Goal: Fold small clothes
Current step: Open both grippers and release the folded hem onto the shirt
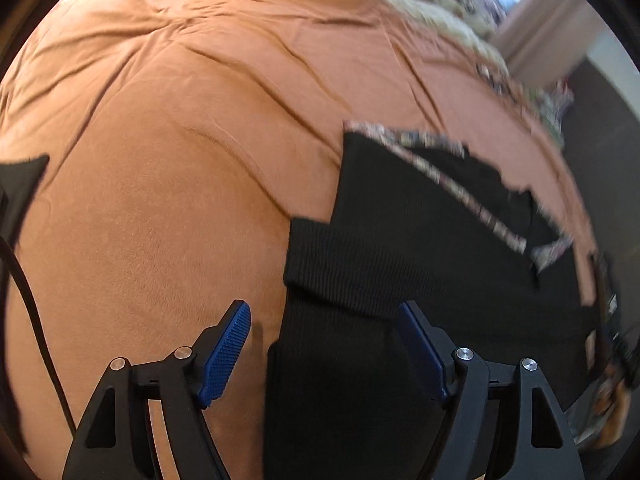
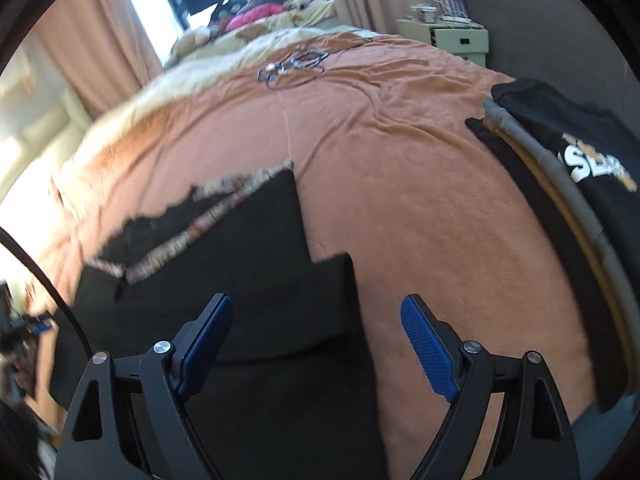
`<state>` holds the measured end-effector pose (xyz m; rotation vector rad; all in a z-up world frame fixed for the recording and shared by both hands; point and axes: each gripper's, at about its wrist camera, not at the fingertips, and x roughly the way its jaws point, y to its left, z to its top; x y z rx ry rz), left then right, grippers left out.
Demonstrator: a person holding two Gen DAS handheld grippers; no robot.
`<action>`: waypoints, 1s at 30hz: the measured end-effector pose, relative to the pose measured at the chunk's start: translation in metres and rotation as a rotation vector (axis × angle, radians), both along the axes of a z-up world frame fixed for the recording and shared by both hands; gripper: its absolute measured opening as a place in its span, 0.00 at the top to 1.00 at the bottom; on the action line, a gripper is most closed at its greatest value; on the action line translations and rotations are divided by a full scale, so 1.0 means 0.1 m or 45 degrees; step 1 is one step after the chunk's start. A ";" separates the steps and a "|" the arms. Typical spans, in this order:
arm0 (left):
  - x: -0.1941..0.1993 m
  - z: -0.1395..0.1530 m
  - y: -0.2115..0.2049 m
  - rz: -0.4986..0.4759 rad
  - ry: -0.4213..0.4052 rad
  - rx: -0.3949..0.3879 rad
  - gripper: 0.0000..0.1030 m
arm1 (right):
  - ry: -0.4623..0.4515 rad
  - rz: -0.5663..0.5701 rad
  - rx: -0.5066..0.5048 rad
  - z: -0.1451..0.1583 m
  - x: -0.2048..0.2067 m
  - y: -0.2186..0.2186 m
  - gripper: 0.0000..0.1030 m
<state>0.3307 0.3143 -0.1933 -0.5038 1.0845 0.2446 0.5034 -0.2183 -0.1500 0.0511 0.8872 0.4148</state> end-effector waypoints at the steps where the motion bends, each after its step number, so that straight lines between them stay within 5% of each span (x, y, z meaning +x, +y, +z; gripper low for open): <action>1: -0.01 -0.02 -0.02 -0.025 0.019 0.024 0.25 | 0.003 0.012 -0.033 0.02 -0.01 0.05 0.17; 13: 0.18 -0.28 -0.12 -0.187 0.222 0.249 0.25 | 0.059 0.180 -0.395 -0.18 -0.01 0.43 0.17; 30: 0.99 -0.34 0.09 -0.188 0.221 0.376 0.18 | 0.070 0.204 -0.595 -0.26 0.55 0.99 0.17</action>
